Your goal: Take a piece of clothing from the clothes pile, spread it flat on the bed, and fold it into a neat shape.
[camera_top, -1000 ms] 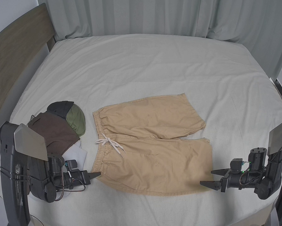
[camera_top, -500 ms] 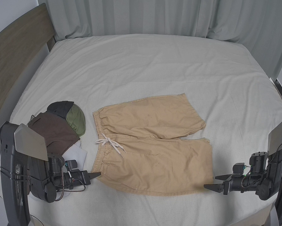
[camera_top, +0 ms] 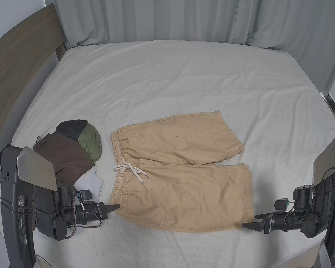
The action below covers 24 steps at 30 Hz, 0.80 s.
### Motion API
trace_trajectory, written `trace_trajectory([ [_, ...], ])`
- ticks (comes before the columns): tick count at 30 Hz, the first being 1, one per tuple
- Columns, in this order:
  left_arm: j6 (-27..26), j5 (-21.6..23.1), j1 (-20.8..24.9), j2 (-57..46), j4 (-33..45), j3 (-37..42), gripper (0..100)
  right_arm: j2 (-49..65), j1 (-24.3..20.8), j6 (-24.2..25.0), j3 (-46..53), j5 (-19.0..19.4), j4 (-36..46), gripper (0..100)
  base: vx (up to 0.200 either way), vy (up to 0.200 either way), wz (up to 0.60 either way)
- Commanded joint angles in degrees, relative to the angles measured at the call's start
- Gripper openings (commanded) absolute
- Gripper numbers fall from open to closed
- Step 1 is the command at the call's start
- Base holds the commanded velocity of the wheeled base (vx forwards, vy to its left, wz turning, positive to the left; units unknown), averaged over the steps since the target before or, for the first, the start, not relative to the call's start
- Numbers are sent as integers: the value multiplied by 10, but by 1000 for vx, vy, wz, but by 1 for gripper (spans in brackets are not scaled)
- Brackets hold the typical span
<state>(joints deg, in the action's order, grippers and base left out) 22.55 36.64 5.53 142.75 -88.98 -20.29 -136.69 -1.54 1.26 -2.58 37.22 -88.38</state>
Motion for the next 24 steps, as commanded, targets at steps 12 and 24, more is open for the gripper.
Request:
trace_trajectory([
  [12, 0, 0, 0, 0, -1, 0, 0, -27, -7, 2, -22, 6, 1, 100, 0, 0, 0],
  [24, 0, 0, 0, 0, -1, 0, 0, -36, -7, 3, -30, 6, 0, 0, 0, 0, 0],
])
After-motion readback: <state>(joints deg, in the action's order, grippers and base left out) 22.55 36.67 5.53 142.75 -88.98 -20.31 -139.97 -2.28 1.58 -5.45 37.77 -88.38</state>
